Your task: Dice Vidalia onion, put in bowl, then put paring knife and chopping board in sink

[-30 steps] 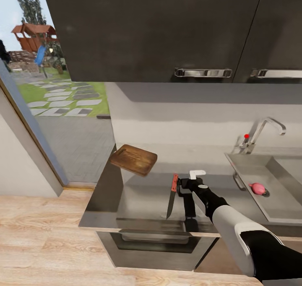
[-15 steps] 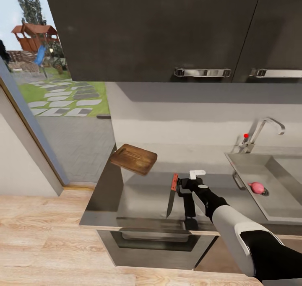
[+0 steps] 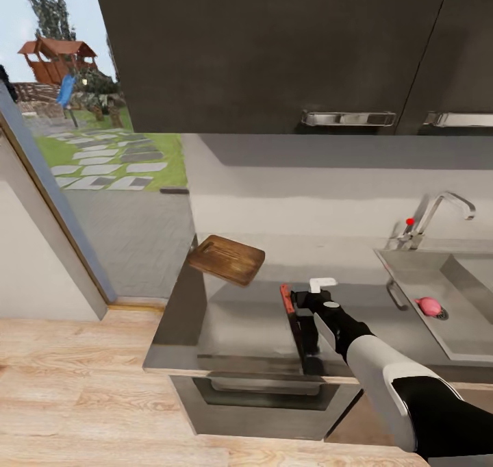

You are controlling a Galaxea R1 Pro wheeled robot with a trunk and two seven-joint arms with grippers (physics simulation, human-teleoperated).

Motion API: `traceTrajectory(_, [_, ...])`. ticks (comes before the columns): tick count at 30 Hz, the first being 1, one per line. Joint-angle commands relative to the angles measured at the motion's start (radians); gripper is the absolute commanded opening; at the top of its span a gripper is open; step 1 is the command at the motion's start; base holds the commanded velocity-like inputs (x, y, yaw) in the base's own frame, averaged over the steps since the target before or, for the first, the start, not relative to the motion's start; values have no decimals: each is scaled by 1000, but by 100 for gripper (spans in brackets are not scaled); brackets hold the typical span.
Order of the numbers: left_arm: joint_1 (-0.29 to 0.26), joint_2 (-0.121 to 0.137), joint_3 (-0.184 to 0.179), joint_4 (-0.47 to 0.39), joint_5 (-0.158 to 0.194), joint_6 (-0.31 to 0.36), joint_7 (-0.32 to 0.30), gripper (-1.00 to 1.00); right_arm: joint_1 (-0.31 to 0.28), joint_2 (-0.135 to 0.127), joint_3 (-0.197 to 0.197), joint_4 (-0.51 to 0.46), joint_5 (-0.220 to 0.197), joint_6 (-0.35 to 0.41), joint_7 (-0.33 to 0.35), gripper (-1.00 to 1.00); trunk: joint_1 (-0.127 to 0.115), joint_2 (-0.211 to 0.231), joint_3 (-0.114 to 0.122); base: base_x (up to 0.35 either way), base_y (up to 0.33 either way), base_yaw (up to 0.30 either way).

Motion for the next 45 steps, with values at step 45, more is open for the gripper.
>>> traceTrajectory(45, [0, 0, 0, -1, 2, -1, 0, 100, -1, 0, 6, 0, -1, 4, -5, 100, 1, -2, -2, 0, 90, 0])
